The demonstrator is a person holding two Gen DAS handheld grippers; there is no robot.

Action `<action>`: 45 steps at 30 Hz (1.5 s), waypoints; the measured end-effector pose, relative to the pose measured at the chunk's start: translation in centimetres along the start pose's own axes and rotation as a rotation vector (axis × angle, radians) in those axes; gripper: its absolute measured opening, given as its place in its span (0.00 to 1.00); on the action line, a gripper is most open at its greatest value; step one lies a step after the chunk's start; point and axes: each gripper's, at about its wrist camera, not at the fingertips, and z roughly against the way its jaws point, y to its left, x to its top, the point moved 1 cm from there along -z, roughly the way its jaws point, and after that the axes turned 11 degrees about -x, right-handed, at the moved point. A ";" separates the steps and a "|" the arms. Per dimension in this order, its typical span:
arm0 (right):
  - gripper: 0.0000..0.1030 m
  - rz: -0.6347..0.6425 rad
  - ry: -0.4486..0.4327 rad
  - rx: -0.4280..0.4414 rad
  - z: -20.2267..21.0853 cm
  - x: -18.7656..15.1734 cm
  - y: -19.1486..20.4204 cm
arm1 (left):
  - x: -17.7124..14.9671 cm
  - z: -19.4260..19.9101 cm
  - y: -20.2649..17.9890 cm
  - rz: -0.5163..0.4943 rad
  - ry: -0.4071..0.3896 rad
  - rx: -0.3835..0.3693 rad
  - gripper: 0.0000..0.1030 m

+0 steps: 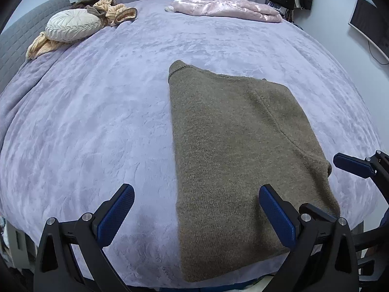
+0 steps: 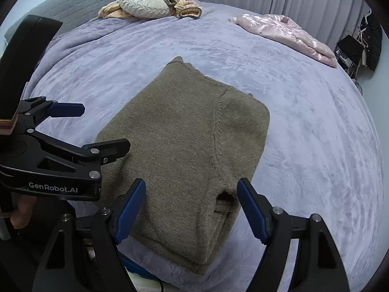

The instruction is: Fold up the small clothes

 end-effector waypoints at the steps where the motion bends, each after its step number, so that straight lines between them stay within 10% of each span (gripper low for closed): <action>1: 0.78 0.001 0.004 -0.004 -0.1 0.0 0.1 | -0.2 0.1 0.1 0.021 -0.008 -0.003 1.00; 45: 0.78 -0.001 0.014 -0.015 -0.2 0.3 0.6 | -0.9 0.6 1.0 0.056 -0.019 0.072 1.00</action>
